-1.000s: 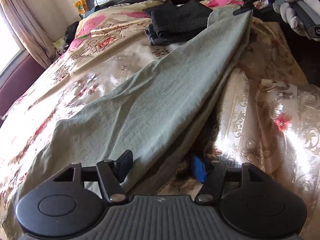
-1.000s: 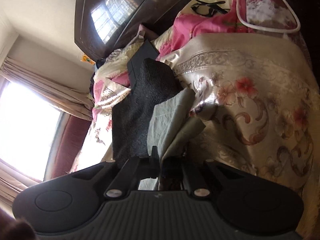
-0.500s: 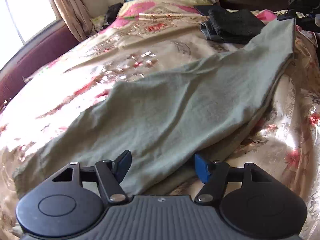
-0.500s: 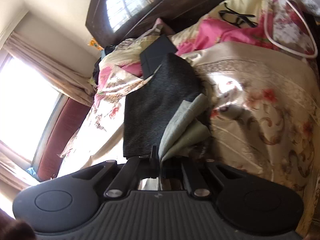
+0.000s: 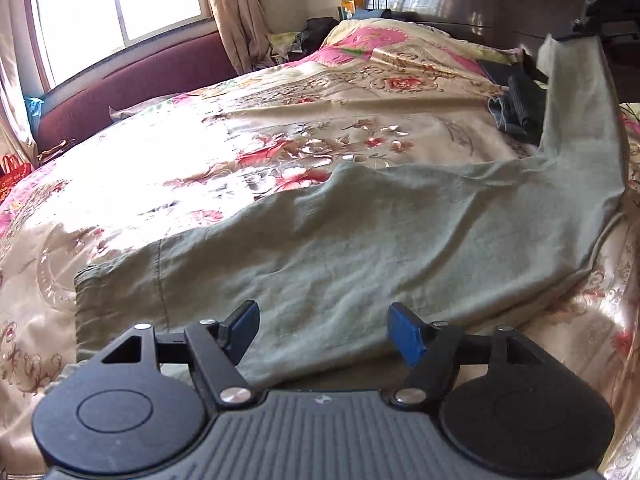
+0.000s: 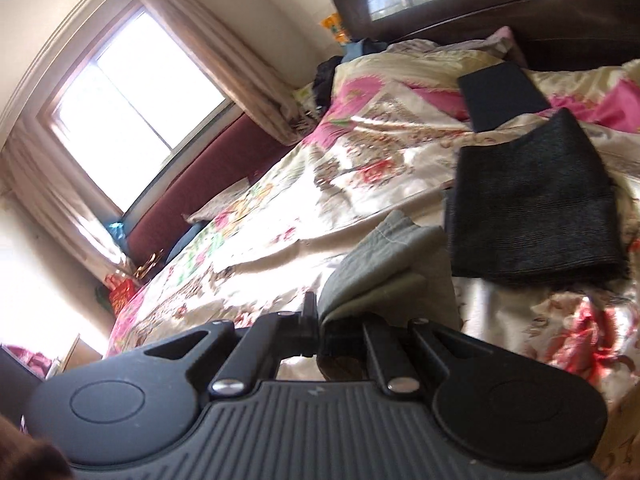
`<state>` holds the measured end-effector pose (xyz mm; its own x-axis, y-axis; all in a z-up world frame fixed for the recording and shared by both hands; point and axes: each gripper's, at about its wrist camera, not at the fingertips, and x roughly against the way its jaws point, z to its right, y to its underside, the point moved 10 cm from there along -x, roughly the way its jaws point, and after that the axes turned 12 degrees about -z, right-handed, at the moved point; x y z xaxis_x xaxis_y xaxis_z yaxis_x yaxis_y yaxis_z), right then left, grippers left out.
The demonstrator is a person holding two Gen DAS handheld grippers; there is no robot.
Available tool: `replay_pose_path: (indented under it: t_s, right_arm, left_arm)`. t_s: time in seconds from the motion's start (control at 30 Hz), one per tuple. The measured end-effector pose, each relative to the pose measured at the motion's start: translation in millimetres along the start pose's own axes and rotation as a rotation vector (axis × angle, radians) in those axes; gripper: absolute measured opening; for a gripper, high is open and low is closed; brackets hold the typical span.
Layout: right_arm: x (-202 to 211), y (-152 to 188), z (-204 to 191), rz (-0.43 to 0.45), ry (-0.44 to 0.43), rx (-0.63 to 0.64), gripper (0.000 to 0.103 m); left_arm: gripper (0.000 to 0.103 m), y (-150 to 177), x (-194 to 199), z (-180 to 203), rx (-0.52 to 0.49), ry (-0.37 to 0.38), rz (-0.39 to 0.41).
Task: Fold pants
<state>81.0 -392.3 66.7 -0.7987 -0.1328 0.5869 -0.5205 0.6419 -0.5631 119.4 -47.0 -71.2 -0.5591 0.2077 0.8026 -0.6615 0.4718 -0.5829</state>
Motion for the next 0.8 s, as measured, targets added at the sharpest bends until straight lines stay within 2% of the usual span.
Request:
replay_pose_path:
  t_s: [0.13,0.23,0.33,0.5,0.57,0.7,0.73,0.8]
  right_arm:
    - [-45,27,-79,-0.092,-0.048,0.194,0.005]
    - [-88,62,-133,-0.190,-0.105,0.305,0.005]
    - [-131,107,-178,-0.278,-0.121,0.440,0.005]
    - [-176,188,-229,-0.420,-0.138,0.597,0.005]
    - [-181,209,-248,-0.417,-0.126,0.704,0.005]
    - [-189,257,-281,-0.379,-0.077,1.060,0.006]
    - [-192,268,-284,-0.395,-0.078,1.117,0.005]
    - [-199,280,-288,-0.426,-0.075,1.152,0.005]
  left_arm:
    - [0.084,7,-21,11,-0.011,0.007,-0.065]
    - [0.085,15,-17,8,0.007,0.028,-0.053]
    - [0.086,26,-10,-3,0.050,0.064,-0.047]
    - [0.086,31,-2,-8,0.050,0.083,-0.017]
    - [0.086,33,-2,-9,0.048,0.095,-0.012]
    - [0.087,38,2,-12,0.041,0.115,-0.006]
    - [0.088,40,2,-11,0.034,0.117,-0.004]
    - [0.088,41,3,-12,0.023,0.111,-0.003]
